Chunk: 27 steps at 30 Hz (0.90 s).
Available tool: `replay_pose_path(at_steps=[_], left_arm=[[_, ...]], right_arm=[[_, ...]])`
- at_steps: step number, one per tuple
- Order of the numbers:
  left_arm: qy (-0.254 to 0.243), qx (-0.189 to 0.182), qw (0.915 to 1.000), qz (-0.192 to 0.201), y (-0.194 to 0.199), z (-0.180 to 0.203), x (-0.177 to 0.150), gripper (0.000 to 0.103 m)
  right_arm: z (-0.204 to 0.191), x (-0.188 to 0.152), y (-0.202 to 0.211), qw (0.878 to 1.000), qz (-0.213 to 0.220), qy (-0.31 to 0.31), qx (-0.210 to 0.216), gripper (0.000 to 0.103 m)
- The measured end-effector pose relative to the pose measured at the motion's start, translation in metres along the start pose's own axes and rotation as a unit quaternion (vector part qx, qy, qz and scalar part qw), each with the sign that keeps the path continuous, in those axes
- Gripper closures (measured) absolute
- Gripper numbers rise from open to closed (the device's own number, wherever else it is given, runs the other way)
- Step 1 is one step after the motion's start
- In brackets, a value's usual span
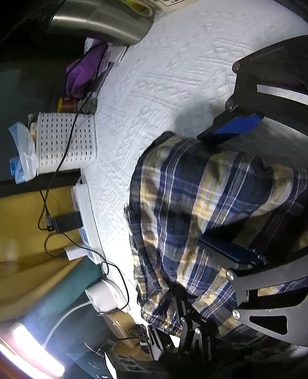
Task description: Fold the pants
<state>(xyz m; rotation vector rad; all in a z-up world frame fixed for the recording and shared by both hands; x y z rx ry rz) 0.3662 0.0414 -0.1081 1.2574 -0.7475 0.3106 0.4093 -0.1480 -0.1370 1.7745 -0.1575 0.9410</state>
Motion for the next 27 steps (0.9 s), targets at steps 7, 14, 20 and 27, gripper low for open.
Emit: replay_pose_path(at_steps=[7,14,20,27], left_arm=[[-0.038,0.014,0.9991,0.012,0.004,0.013,0.0,0.065],[-0.019,0.001,0.9994,0.027,0.011,0.006,0.001,0.068],[-0.017,-0.002,0.9992,0.036,0.016,0.008,0.002,0.069],[-0.017,-0.003,0.9984,0.053,0.029,0.012,0.004,0.07]], right_arm=[[-0.008,0.001,0.0,1.0,0.002,0.012,0.002,0.051],[-0.012,-0.002,0.002,1.0,0.006,0.016,0.003,0.067],[-0.012,-0.006,0.008,1.0,0.014,0.012,-0.002,0.079],[-0.017,-0.007,0.021,1.0,0.023,0.013,-0.003,0.084]])
Point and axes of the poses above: each gripper's, at about its wrist camera, not at the fingertips, and y roughly against the way its jaws point, z to its right, x to its top, the point moved 2 cm from there along -y, roughly the way its jaws point, and after that the axes turned 4 degrees about z, right-handed, at the moved point
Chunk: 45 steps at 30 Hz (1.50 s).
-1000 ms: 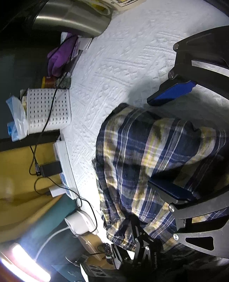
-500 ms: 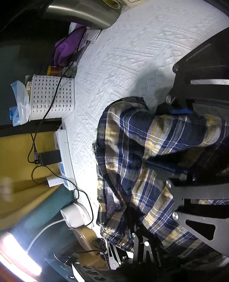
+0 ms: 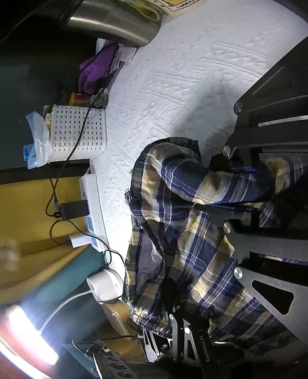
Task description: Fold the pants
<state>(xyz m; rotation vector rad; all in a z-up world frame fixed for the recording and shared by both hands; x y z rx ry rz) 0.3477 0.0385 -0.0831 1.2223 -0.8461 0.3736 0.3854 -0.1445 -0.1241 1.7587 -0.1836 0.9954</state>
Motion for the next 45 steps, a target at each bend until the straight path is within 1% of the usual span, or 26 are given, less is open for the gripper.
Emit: replay_pose_path(at_steps=[11,14,16,17,20,22,23,26,29,30,31,33,34,35,40,45], left_arm=[[-0.01,0.009,0.9997,0.021,0.024,0.015,0.004,0.071],[-0.009,0.007,0.9999,0.01,0.021,0.017,0.004,0.071],[-0.003,0.013,0.9999,-0.008,0.01,0.013,0.004,0.066],[0.01,0.008,0.9997,-0.019,0.004,0.008,0.004,0.065],[0.029,0.008,0.9985,-0.046,-0.008,-0.002,-0.001,0.057],[0.04,0.009,0.9977,-0.054,-0.013,-0.01,-0.005,0.042],[0.046,0.007,0.9972,-0.058,-0.015,-0.013,-0.006,0.04],[0.072,-0.016,0.9949,-0.068,-0.023,-0.018,-0.01,0.038],[0.066,-0.023,0.9956,-0.063,-0.028,-0.016,-0.008,0.038],[0.062,-0.025,0.9959,-0.061,-0.028,-0.015,-0.008,0.039],[0.057,-0.028,0.9962,-0.06,-0.029,-0.013,-0.007,0.047],[0.052,-0.047,0.9954,-0.065,-0.032,-0.007,-0.005,0.063],[0.046,-0.045,0.9959,-0.063,-0.033,-0.005,-0.004,0.069],[0.04,-0.049,0.996,-0.064,-0.033,-0.002,-0.004,0.072],[0.033,-0.053,0.9966,-0.053,-0.026,0.005,-0.002,0.078],[0.032,-0.067,0.9971,-0.017,0.002,0.015,0.009,0.08]], right_arm=[[-0.011,0.005,0.032,1.0,0.026,0.001,-0.002,0.085],[-0.009,0.002,0.034,1.0,0.027,-0.001,-0.005,0.085],[-0.003,-0.004,0.03,1.0,0.022,-0.014,-0.002,0.085],[-0.002,-0.006,0.028,1.0,0.019,-0.019,-0.002,0.085],[0.001,-0.013,0.023,0.999,0.017,-0.029,0.0,0.085],[0.004,-0.013,0.021,0.999,0.018,-0.034,0.004,0.085],[0.005,-0.013,0.02,0.999,0.017,-0.037,0.006,0.085],[0.01,-0.013,0.018,0.999,0.016,-0.045,0.012,0.085],[0.016,-0.014,0.013,0.998,0.01,-0.062,0.028,0.085],[0.016,-0.014,0.012,0.997,0.009,-0.066,0.031,0.085],[0.018,-0.014,0.011,0.997,0.006,-0.071,0.036,0.085],[0.019,-0.013,0.01,0.996,0.004,-0.076,0.038,0.085],[0.02,-0.013,0.009,0.996,0.002,-0.078,0.039,0.085],[0.02,-0.013,0.008,0.996,0.0,-0.079,0.039,0.085],[0.018,-0.012,0.012,0.997,0.006,-0.069,0.035,0.085],[0.011,-0.009,0.026,0.998,0.026,-0.052,0.023,0.085]])
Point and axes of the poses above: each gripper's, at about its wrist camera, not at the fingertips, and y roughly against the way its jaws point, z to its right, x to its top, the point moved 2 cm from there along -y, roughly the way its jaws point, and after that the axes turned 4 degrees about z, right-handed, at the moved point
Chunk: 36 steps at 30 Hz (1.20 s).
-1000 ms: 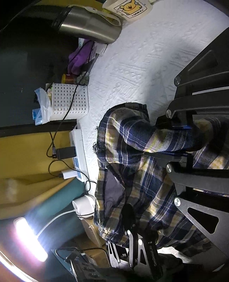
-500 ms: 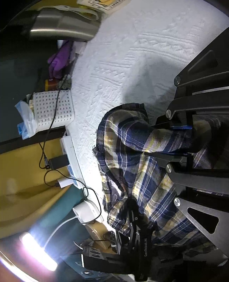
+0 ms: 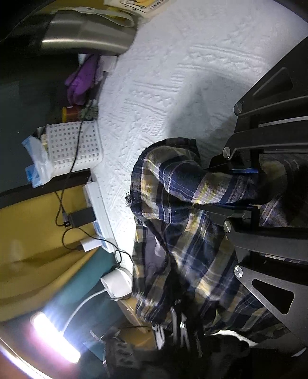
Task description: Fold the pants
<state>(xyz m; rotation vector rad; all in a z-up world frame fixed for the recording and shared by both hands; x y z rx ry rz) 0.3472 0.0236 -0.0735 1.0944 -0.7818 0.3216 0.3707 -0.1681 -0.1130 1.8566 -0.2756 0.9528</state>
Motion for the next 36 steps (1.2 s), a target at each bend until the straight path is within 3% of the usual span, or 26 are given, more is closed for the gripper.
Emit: replay_pose_path(at_steps=[13,26,36], left_arm=[[-0.032,0.009,0.9947,0.097,0.083,0.031,0.013,0.08],[-0.052,0.037,0.983,0.172,0.164,0.047,0.002,0.08],[-0.036,0.048,0.9729,0.223,0.222,0.041,-0.018,0.08]], right_arm=[[-0.035,0.024,0.086,0.995,0.086,0.044,-0.018,0.085],[-0.09,0.029,0.152,0.984,0.153,0.09,-0.02,0.085],[-0.143,0.035,0.196,0.97,0.195,0.147,-0.003,0.089]])
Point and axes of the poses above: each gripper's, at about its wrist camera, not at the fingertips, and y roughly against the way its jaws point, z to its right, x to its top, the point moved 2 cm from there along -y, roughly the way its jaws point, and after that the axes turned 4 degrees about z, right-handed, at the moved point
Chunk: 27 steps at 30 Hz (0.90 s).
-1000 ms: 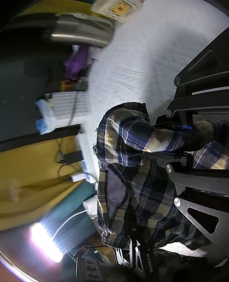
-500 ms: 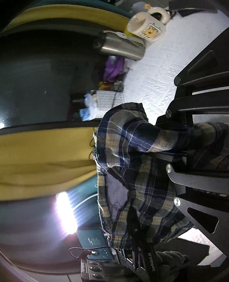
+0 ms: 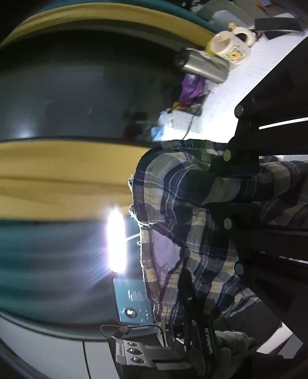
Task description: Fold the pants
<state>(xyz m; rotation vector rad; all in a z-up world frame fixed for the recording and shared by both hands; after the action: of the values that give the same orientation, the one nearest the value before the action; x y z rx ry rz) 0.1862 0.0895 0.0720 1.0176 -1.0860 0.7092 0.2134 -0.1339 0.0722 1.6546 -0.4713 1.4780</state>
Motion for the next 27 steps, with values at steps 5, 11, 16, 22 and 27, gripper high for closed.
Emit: replay_pose_path(at_steps=[5,11,16,22,27], left_arm=[[0.002,0.021,0.9993,0.031,0.036,-0.008,0.006,0.08],[0.003,0.058,0.9956,0.073,0.092,-0.023,0.013,0.08],[-0.003,0.097,0.9905,0.098,0.133,-0.034,0.015,0.08],[-0.013,0.147,0.9819,0.119,0.183,-0.048,0.015,0.08],[-0.02,0.189,0.9736,0.127,0.224,-0.063,0.008,0.08]], right_arm=[[-0.028,0.022,0.011,0.999,0.025,0.029,0.024,0.089],[-0.075,0.047,0.026,0.994,0.059,0.065,0.06,0.089],[-0.115,0.062,0.031,0.988,0.082,0.083,0.099,0.089],[-0.156,0.077,0.032,0.979,0.103,0.094,0.146,0.089],[-0.185,0.086,0.025,0.971,0.114,0.098,0.184,0.089]])
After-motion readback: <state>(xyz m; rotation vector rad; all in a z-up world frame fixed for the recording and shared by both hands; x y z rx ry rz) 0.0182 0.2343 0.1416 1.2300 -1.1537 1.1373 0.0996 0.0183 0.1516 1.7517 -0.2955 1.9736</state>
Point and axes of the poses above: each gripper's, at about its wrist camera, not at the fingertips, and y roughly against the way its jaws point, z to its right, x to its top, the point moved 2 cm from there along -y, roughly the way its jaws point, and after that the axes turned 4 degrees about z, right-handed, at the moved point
